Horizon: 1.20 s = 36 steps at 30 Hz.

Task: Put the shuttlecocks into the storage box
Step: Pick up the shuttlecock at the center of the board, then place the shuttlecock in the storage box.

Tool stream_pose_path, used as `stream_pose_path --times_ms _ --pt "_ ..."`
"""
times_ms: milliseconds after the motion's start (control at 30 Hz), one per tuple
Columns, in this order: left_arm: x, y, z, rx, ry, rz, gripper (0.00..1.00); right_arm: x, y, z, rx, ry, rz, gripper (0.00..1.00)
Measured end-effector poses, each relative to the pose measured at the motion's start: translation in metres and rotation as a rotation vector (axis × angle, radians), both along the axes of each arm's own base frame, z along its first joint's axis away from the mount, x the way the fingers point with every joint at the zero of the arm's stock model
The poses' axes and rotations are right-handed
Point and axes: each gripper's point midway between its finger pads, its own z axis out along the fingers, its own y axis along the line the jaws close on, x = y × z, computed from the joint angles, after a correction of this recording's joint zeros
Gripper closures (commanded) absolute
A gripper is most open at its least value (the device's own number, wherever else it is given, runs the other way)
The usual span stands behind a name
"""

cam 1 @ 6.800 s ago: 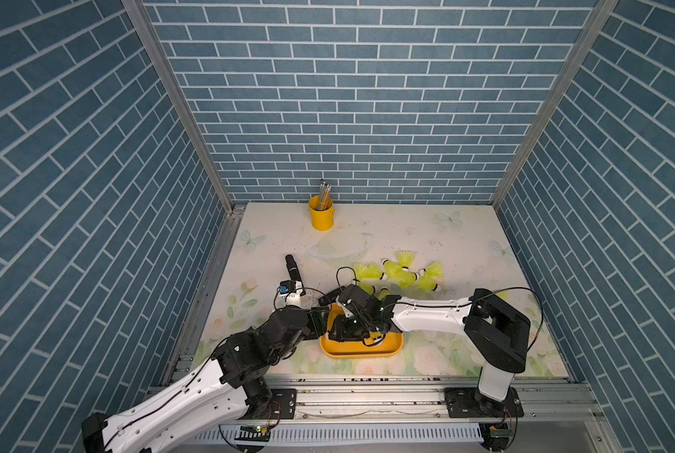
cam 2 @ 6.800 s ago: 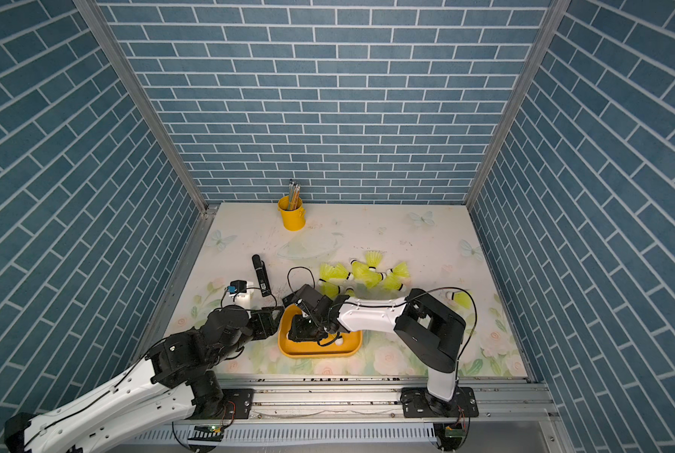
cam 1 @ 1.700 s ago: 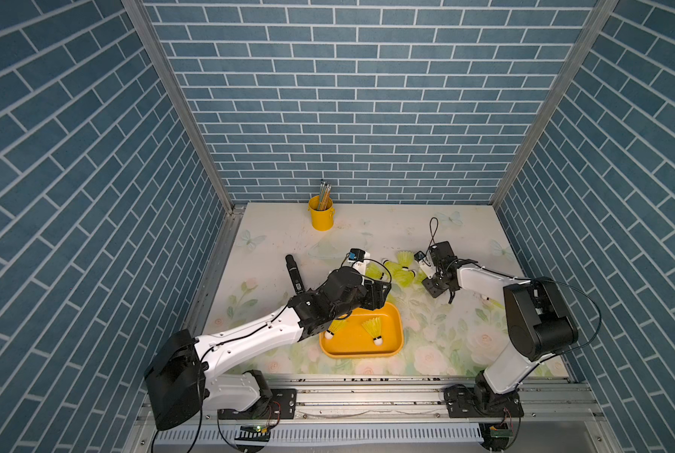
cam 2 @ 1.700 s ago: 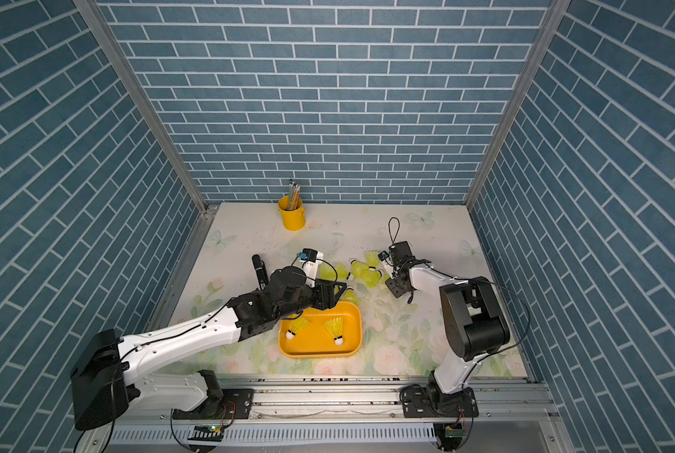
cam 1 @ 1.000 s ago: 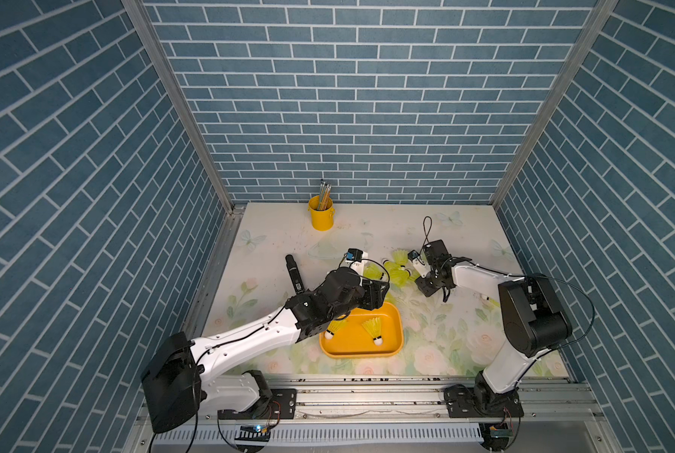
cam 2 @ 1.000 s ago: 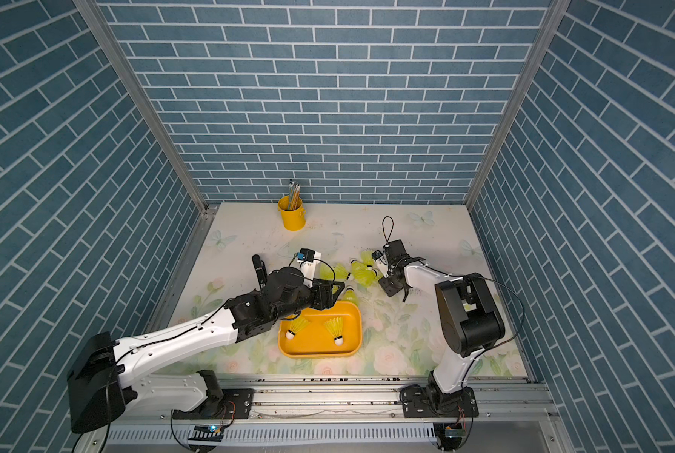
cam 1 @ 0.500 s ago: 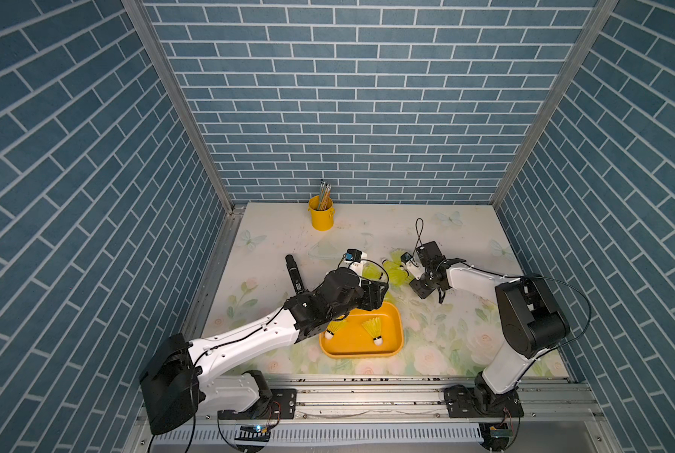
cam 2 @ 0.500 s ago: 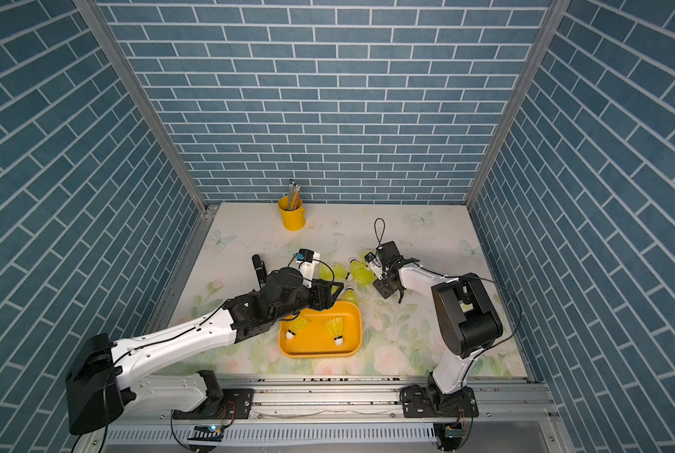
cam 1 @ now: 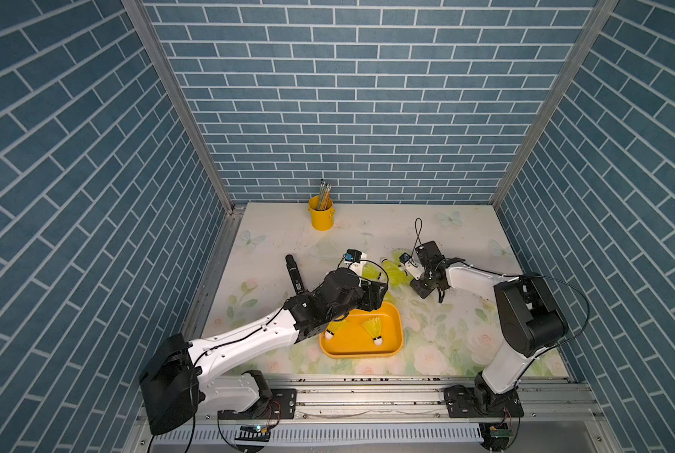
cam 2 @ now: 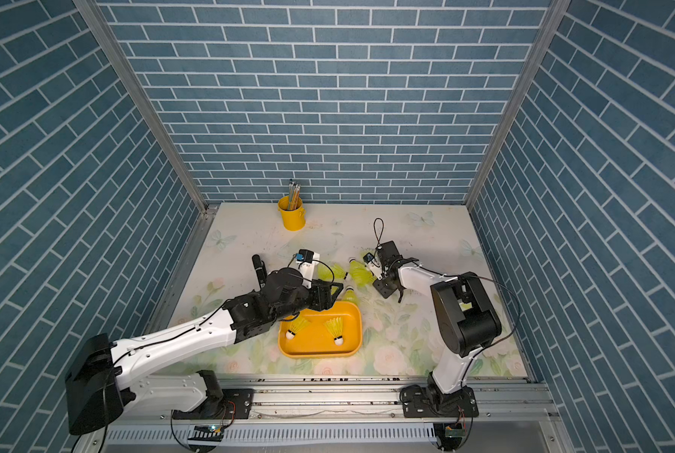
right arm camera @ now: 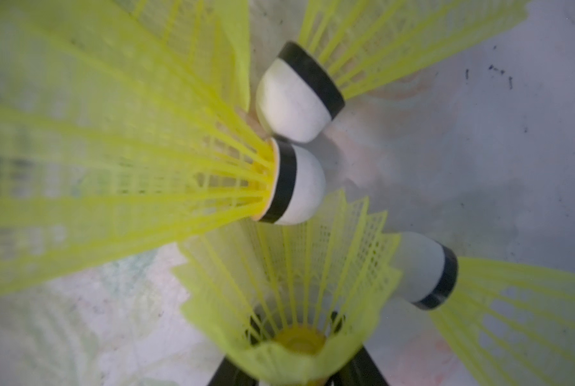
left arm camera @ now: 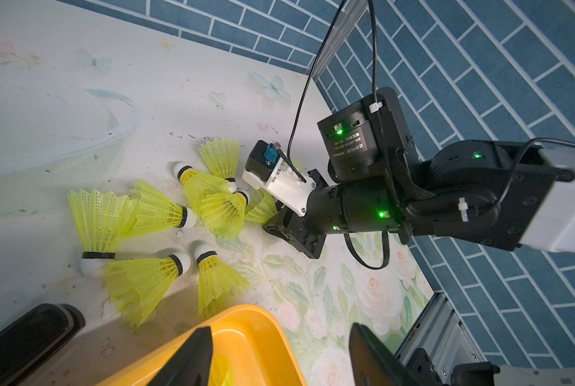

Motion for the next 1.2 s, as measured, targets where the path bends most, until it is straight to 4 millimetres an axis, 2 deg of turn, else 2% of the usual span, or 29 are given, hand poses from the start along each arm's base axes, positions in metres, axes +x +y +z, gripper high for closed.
stream_pose_path --times_ms 200,367,667,833,1000,1200 --pt "0.000 0.000 0.001 -0.003 -0.002 0.001 0.29 -0.001 0.000 0.001 0.025 0.009 -0.059 0.72" --pt "-0.001 0.002 0.004 -0.010 -0.007 0.004 0.30 -0.014 0.000 0.004 0.064 0.046 -0.134 0.74" --pt "-0.002 0.006 -0.001 -0.005 -0.001 0.013 0.30 -0.032 -0.001 0.022 0.135 0.076 -0.247 0.75" --pt "-0.003 0.011 0.001 -0.010 -0.005 0.024 0.30 -0.040 0.002 0.044 0.201 0.068 -0.311 0.75" --pt "-0.005 0.018 0.001 -0.013 -0.005 0.042 0.30 -0.053 0.017 0.064 0.263 0.060 -0.325 0.75" --pt "-0.009 0.034 -0.004 0.000 0.001 0.077 0.30 -0.084 0.051 0.091 0.343 0.056 -0.279 0.75"
